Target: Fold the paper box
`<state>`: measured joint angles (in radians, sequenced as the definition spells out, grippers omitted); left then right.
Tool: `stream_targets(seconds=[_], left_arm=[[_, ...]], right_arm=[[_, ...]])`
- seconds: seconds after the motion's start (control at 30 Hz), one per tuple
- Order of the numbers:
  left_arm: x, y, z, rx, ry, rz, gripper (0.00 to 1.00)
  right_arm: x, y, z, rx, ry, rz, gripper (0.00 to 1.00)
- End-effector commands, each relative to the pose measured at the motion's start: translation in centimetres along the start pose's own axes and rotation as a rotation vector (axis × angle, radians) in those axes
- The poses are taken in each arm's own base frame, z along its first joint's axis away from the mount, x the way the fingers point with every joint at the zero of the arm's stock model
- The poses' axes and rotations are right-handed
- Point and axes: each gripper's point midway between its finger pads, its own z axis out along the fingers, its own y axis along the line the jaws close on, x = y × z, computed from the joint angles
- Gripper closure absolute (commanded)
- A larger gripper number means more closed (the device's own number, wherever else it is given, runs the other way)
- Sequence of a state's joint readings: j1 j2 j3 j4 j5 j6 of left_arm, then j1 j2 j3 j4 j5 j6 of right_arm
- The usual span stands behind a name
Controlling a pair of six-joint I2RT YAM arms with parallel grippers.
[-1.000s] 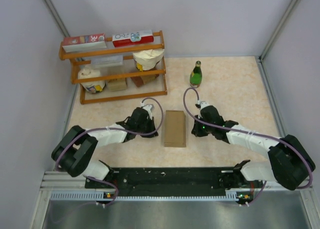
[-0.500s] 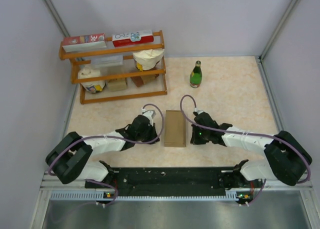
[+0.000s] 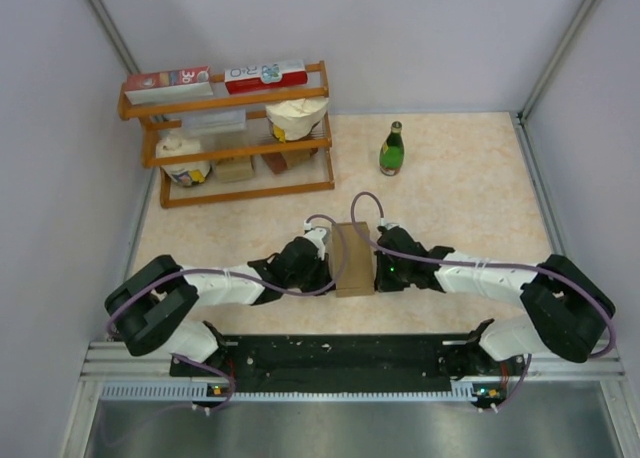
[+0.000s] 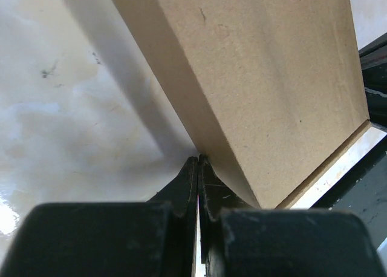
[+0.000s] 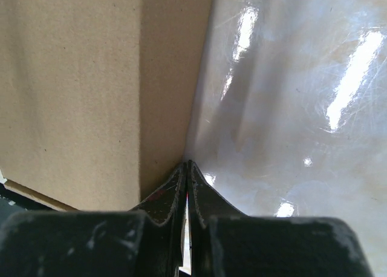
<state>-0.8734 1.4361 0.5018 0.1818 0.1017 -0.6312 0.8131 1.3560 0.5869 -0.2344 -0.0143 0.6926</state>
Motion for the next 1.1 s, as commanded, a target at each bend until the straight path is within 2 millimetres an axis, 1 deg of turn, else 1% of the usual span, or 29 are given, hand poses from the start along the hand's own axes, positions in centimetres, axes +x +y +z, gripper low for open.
stream_targets(seconds=[0.0, 0.17, 0.27, 0.37, 0.47, 0.53, 0.6, 0.63, 0.7, 0.77, 0.8, 0.83, 0.87, 0.93, 0.97, 1.03, 1.07], left_arm=[[1.2, -1.0, 0.7, 0.013, 0.036, -0.014, 1.0], [1.4, -2.3, 1.2, 0.046, 0.043, -0.018, 1.0], [1.5, -2.4, 1.3, 0.04, 0.047, -0.018, 1.0], [1.6, -1.2, 0.7, -0.019, 0.036, -0.027, 1.0], [0.6, 1.4, -0.5, -0.15, -0.027, -0.031, 1.0], [-0.4, 2.5, -1.5, -0.198, -0.065, -0.039, 1.0], [-1.9, 3.4, -2.4, -0.225, -0.115, -0.049, 1.0], [-2.2, 4.2, -2.9, -0.246, -0.115, -0.056, 1.0], [-3.9, 4.9, -3.3, -0.247, -0.151, -0.071, 1.0], [-5.4, 5.7, -3.4, -0.258, -0.174, -0.073, 1.0], [-6.3, 6.0, -3.3, -0.26, -0.18, -0.07, 1.0], [-7.7, 5.9, -3.0, -0.243, -0.205, -0.058, 1.0], [-8.5, 5.9, -2.6, -0.233, -0.208, -0.049, 1.0], [-9.9, 5.9, -1.6, -0.226, -0.206, -0.032, 1.0], [-10.6, 5.9, -1.2, -0.227, -0.204, -0.026, 1.0], [-11.5, 6.1, -0.1, -0.23, -0.191, -0.017, 1.0], [-11.6, 6.4, 0.5, -0.233, -0.185, -0.021, 1.0]], right_arm=[[0.1, 1.2, 0.1, -0.013, 0.019, -0.001, 1.0], [0.0, 2.4, 0.2, -0.061, 0.025, 0.005, 1.0], [0.0, 2.7, 0.0, -0.08, 0.022, 0.009, 1.0], [-0.3, 1.8, -0.2, -0.044, -0.005, 0.004, 1.0], [-1.0, -0.2, -0.6, 0.039, -0.035, -0.006, 1.0], [-1.8, -1.2, -0.7, 0.06, -0.049, 0.003, 1.0], [-3.2, -2.7, -0.9, 0.073, -0.069, 0.032, 1.0], [-3.8, -3.4, -1.1, 0.082, -0.08, 0.044, 1.0], [-5.3, -4.5, -1.3, 0.095, -0.101, 0.055, 1.0], [-7.2, -5.2, -1.5, 0.106, -0.131, 0.049, 1.0], [-8.1, -5.2, -1.4, 0.106, -0.144, 0.037, 1.0], [-8.7, -4.7, -1.2, 0.08, -0.136, 0.02, 1.0], [-9.3, -4.4, -1.0, 0.072, -0.136, 0.001, 1.0], [-10.8, -3.7, -0.2, 0.062, -0.133, -0.025, 1.0], [-11.2, -3.5, 0.2, 0.06, -0.125, -0.034, 1.0], [-11.8, -3.3, 1.4, 0.059, -0.102, -0.041, 1.0], [-12.2, -3.2, 1.8, 0.064, -0.097, -0.045, 1.0]])
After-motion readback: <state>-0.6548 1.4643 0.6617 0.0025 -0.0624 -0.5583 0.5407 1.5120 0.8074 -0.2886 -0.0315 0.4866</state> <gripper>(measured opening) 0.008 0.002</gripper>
